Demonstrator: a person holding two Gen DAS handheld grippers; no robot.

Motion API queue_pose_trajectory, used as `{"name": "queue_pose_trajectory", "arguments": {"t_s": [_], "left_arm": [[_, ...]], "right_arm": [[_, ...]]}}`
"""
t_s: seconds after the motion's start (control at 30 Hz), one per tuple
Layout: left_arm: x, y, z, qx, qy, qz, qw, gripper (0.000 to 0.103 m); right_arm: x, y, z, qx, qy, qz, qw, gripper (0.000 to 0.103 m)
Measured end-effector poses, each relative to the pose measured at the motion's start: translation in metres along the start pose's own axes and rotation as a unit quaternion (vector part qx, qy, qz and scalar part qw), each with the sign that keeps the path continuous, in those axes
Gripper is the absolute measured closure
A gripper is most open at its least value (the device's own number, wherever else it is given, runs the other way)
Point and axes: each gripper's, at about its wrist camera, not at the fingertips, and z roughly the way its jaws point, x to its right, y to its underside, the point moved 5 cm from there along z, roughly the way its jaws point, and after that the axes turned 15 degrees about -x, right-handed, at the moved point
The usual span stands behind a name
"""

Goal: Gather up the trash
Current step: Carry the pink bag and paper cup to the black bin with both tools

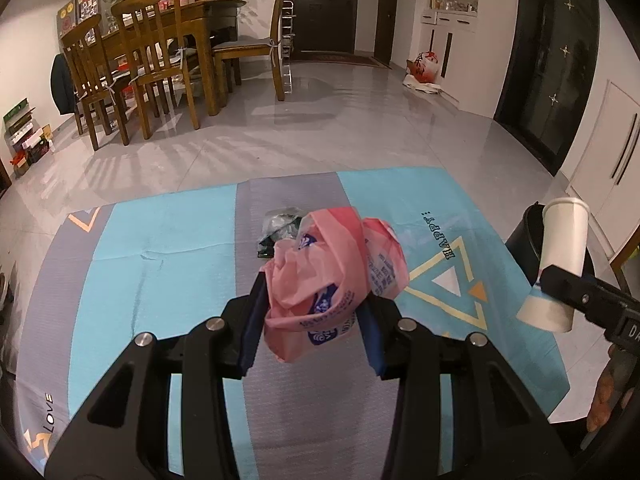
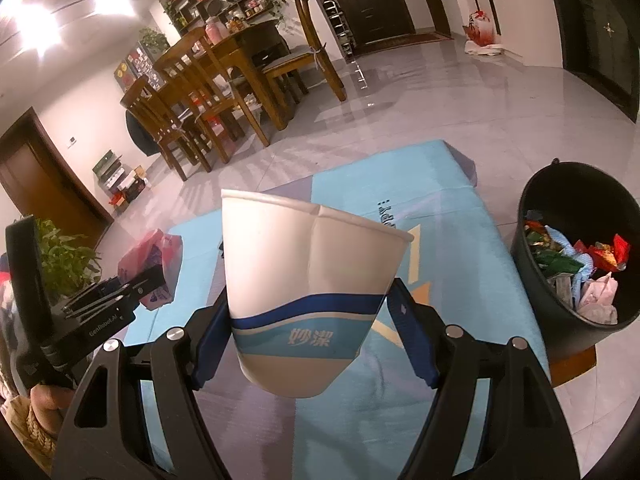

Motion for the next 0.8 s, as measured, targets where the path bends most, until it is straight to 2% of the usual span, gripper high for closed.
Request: {"name": "queue_pose_trajectory", "arguments": {"t_s": [0.37,0.53,0.8], "left_arm": [[0.055,-0.006,0.001,0.003,0.029,0.047,0.9984,0.060],[0.090,-0.015,-0.002,0.009,0.046,0.069,0.9965,0.060],[0.154,-0.027,-0.006,0.019,0.064,0.115,0.9911,0.059]], "right_arm": [[0.029,-0.004,-0.027,0.043,0.034,0.029,0.998,0.029],[0.049,-0.001,-0.048,0.069,0.058,0.035,0.995,0.029],[0.096,0.003,-0.073,0.089,0.062,0.083,0.991,0.028]]}}
